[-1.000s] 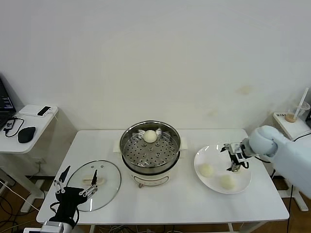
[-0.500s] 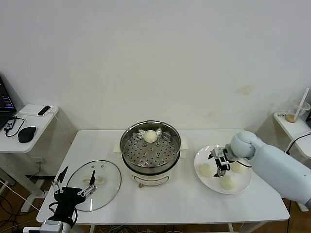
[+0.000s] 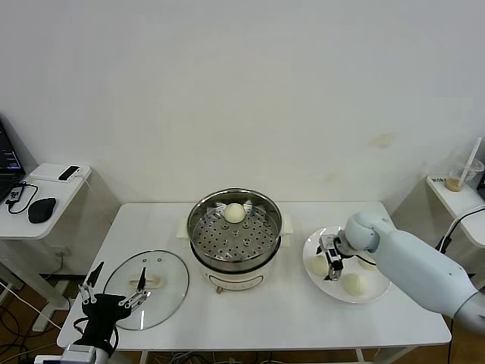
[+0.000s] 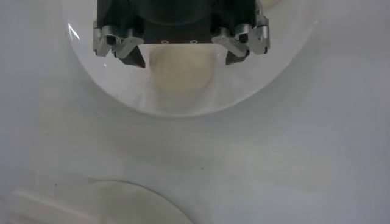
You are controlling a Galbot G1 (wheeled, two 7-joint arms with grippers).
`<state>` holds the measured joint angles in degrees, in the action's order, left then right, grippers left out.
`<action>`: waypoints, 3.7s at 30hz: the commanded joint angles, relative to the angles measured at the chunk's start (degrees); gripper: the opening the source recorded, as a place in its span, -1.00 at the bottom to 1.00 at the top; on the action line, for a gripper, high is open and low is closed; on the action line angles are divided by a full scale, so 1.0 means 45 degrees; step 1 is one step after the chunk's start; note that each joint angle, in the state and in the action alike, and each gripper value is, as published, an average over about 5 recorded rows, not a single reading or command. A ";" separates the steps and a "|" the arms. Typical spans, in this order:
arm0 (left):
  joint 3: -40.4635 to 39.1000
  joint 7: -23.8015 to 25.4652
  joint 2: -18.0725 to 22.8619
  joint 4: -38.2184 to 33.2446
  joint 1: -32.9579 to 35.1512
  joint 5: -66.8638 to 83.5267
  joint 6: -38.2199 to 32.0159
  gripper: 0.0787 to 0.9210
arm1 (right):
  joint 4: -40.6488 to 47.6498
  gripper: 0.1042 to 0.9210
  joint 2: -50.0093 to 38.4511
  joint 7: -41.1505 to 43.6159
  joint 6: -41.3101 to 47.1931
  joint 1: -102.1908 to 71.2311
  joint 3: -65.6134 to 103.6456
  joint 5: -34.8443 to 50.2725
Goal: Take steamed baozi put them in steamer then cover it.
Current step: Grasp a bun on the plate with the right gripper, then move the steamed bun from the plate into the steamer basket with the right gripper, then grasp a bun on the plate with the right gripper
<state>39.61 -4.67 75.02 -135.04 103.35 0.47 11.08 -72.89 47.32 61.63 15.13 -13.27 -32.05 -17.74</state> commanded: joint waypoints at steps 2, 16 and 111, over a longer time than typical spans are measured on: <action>0.0020 -0.0014 0.0021 0.0029 0.0011 0.0001 -0.0006 0.77 | 0.0293 0.52 0.0232 0.0002 0.0061 0.0022 0.0003 -0.0144; -0.0008 -0.0027 0.0000 -0.0045 -0.0009 -0.0009 0.0011 0.77 | -0.0737 0.26 -0.0977 0.0401 0.0098 0.1259 -0.0094 0.0884; 0.0044 0.0043 -0.0585 0.0148 -0.0883 0.0678 0.0261 0.77 | -0.5338 0.76 -0.4861 0.1237 0.1067 0.7989 -0.5558 0.4484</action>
<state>40.30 -4.48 72.68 -134.97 99.50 3.53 12.23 -84.52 47.73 64.51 23.27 29.71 -61.17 7.93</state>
